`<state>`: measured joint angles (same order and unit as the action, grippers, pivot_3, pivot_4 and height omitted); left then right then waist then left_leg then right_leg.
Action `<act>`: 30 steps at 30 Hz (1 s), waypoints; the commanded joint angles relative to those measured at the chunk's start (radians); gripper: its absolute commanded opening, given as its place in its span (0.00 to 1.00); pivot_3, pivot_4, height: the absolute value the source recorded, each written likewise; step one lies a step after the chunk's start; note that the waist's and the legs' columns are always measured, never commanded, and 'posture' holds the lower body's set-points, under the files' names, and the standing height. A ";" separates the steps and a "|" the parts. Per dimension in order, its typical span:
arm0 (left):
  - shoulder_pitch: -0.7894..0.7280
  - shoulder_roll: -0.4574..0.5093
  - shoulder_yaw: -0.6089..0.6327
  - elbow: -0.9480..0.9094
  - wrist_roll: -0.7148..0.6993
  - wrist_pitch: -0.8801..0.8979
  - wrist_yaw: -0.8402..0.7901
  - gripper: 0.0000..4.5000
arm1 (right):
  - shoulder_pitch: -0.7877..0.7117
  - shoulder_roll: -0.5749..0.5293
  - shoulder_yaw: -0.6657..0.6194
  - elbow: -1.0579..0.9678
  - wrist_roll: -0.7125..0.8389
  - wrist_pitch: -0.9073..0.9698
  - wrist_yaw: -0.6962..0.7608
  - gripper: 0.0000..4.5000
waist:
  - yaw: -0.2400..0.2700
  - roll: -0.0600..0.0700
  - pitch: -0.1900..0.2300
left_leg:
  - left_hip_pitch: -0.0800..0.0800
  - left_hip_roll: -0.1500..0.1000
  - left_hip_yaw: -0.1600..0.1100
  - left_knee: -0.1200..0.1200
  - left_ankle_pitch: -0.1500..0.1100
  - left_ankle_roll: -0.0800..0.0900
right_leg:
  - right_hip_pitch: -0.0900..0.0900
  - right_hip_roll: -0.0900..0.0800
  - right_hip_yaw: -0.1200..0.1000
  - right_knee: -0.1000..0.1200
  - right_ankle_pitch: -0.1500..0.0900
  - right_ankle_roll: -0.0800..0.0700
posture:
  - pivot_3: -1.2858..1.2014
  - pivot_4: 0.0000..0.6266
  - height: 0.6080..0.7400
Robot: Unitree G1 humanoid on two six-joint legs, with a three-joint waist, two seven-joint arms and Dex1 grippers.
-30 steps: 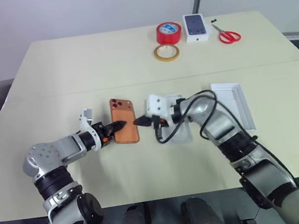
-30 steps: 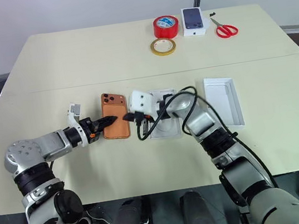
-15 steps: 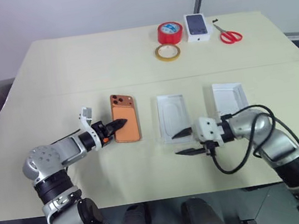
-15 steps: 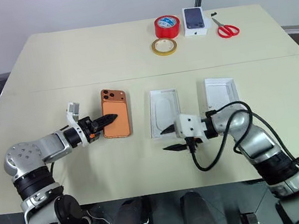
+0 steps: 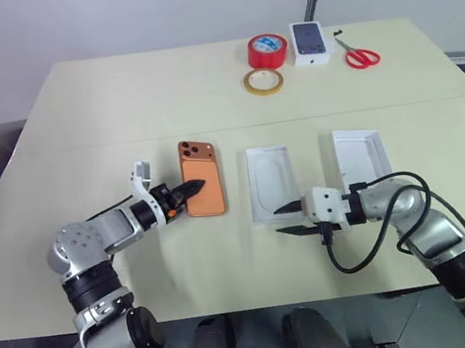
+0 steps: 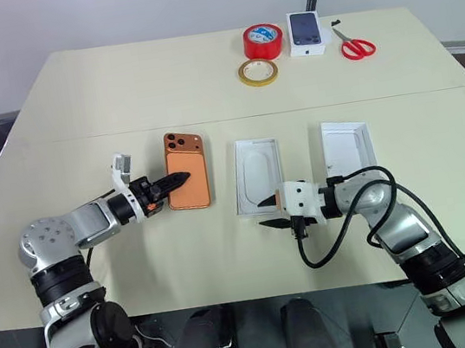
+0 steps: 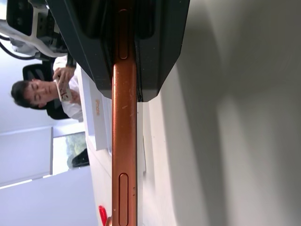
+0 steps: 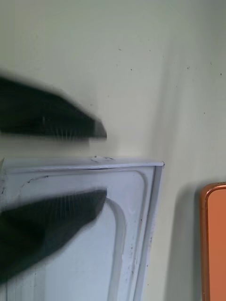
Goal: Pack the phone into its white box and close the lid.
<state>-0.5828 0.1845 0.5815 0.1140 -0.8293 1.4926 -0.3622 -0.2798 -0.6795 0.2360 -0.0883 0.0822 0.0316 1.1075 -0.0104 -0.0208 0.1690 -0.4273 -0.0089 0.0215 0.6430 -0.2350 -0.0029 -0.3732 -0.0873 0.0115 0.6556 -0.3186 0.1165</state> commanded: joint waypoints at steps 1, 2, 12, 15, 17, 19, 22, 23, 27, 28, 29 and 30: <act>-0.032 0.005 -0.003 -0.021 -0.045 -0.015 -0.018 0.00 | -0.005 -0.002 0.004 0.001 -0.005 -0.024 0.002 0.01 | 0.000 0.000 0.000 | 0.000 0.000 0.000 0.000 0.000 0.000 | 0.000 0.000 0.000 0.000 0.000 0.000 | 0.52 0.24 0.91; -0.034 0.006 -0.004 -0.022 -0.047 -0.015 -0.018 0.00 | -0.006 0.000 0.004 0.000 -0.003 -0.022 0.001 0.01 | 0.000 0.000 0.000 | 0.000 0.000 0.000 0.000 0.000 0.000 | 0.000 0.000 0.000 0.000 0.000 0.000 | 0.52 0.24 0.91; -0.132 -0.048 0.025 -0.007 -0.073 -0.010 0.042 0.00 | -0.057 0.093 0.046 -0.080 -0.010 0.098 -0.070 0.01 | -0.001 0.000 0.000 | 0.000 0.000 0.000 0.000 0.001 0.000 | 0.000 0.001 0.000 0.000 0.000 0.000 | 0.52 0.24 0.91; -0.171 -0.071 0.016 0.018 -0.068 -0.026 0.057 0.00 | -0.096 0.152 0.080 -0.072 -0.036 0.131 -0.111 0.01 | 0.000 0.000 0.000 | 0.000 0.000 0.000 0.000 0.002 -0.003 | 0.000 0.001 -0.001 0.000 0.000 0.000 | 0.52 0.24 0.91; -0.176 -0.079 -0.002 0.024 -0.064 -0.035 0.054 0.00 | -0.106 0.167 0.094 -0.066 -0.040 0.151 -0.115 0.01 | -0.001 0.000 0.000 | 0.000 0.000 0.000 0.000 0.003 -0.004 | 0.000 0.001 -0.001 0.000 0.000 0.000 | 0.52 0.24 0.91; -0.172 -0.086 -0.016 0.027 -0.063 -0.036 0.055 0.00 | -0.111 0.169 0.105 -0.060 -0.054 0.157 -0.122 0.14 | 0.000 0.000 0.000 | 0.000 0.000 0.000 0.000 0.003 -0.004 | 0.000 0.001 -0.001 0.000 0.000 0.000 | 0.52 0.24 0.91; -0.156 -0.085 -0.029 0.024 -0.063 -0.032 0.054 0.00 | -0.110 0.160 0.097 -0.075 -0.046 0.157 -0.120 0.43 | 0.000 0.000 0.000 | 0.000 0.000 0.000 0.001 0.003 -0.004 | 0.000 0.001 -0.001 0.000 0.000 0.000 | 0.52 0.24 0.91; -0.150 -0.083 -0.030 0.023 -0.064 -0.029 0.053 0.00 | -0.107 0.156 0.087 -0.089 -0.028 0.169 -0.111 0.54 | 0.000 0.000 0.000 | 0.000 0.000 0.000 0.001 0.003 -0.004 | 0.000 0.001 -0.001 0.000 0.000 0.000 | 0.52 0.24 0.91; -0.129 -0.083 -0.024 0.011 -0.071 -0.012 0.062 0.00 | -0.080 0.109 0.004 -0.163 0.080 0.219 -0.066 0.75 | 0.000 0.000 0.000 | 0.000 0.000 0.000 0.001 0.003 -0.004 | 0.000 0.001 -0.002 0.000 0.000 0.000 | 0.52 0.24 0.91; -0.121 -0.087 -0.025 0.003 -0.073 -0.011 0.064 0.00 | -0.073 0.091 -0.015 -0.168 0.095 0.225 -0.057 0.75 | 0.000 0.000 0.000 | 0.000 0.000 0.000 0.001 0.003 -0.004 | 0.000 0.001 -0.002 0.000 0.000 0.000 | 0.52 0.24 0.91; -0.113 -0.096 -0.025 -0.007 -0.078 -0.006 0.068 0.00 | -0.065 0.065 -0.037 -0.159 0.096 0.214 -0.050 0.75 | 0.002 0.000 0.000 | 0.000 0.000 0.000 0.001 0.003 -0.004 | 0.000 0.001 -0.002 0.000 0.000 0.000 | 0.52 0.24 0.91; -0.103 -0.105 -0.026 -0.017 -0.081 -0.003 0.071 0.00 | -0.057 0.038 -0.052 -0.143 0.090 0.195 -0.044 0.75 | 0.003 0.000 0.000 | 0.000 0.000 0.000 0.001 0.002 -0.002 | 0.001 0.001 -0.002 0.000 0.000 0.000 | 0.52 0.24 0.91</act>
<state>-0.6863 0.0929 0.5594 0.1458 -0.8639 1.4823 -0.2876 -0.3511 -0.6118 0.2339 -0.2173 0.1532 0.2469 1.0491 -0.0074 -0.0212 0.1692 -0.4275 -0.0088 0.0213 0.6443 -0.2345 -0.0029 -0.3720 -0.0865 0.0100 0.6554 -0.3186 0.1167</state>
